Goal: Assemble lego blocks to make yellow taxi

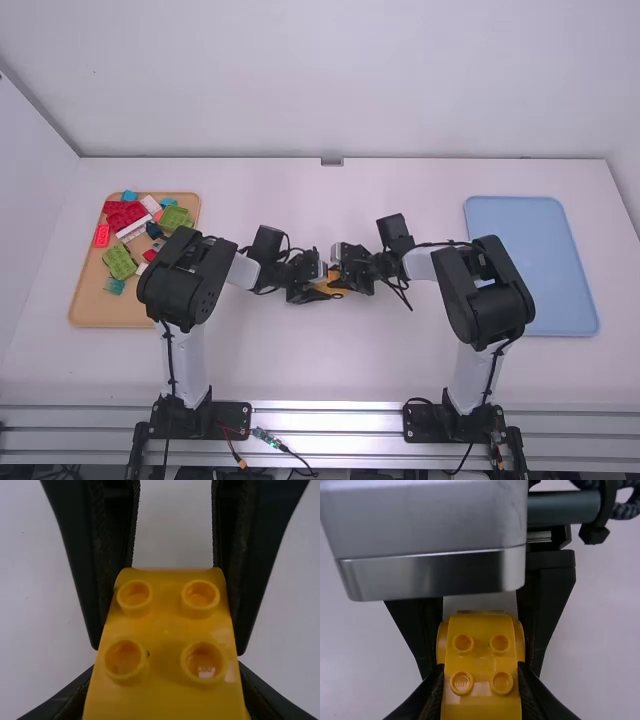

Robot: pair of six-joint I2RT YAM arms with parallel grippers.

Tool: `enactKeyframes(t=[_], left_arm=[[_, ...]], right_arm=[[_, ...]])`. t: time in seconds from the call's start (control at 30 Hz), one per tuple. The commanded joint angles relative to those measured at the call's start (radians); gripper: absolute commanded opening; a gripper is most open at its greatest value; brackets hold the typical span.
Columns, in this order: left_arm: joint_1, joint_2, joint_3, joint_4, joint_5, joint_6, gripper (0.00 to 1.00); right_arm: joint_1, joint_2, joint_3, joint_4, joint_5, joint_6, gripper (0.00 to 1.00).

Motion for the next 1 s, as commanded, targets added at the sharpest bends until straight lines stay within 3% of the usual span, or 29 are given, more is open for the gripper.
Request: enactKeyframes(t=[0.0,0.27,0.63,0.97], left_arm=[[0.005,0.026,-0.001,0.007,-0.138,-0.017,0.02],[0.005,0.026,0.023,-0.005,-0.153,-0.026,0.02],[0.005,0.026,0.085,-0.079,-0.151,-0.015,0.01],[0.005,0.026,0.016,-0.103,-0.143,0.091,0.01]], right_arm=[[0.015,0.016,-0.032,0.002,0.055,-0.008,0.0],[0.015,0.016,-0.074,0.081,0.079,0.031,0.0],[0.016,0.016,-0.076,0.079,0.1,0.031,0.0],[0.009,0.016,-0.034,0.067,0.089,0.03,0.0]])
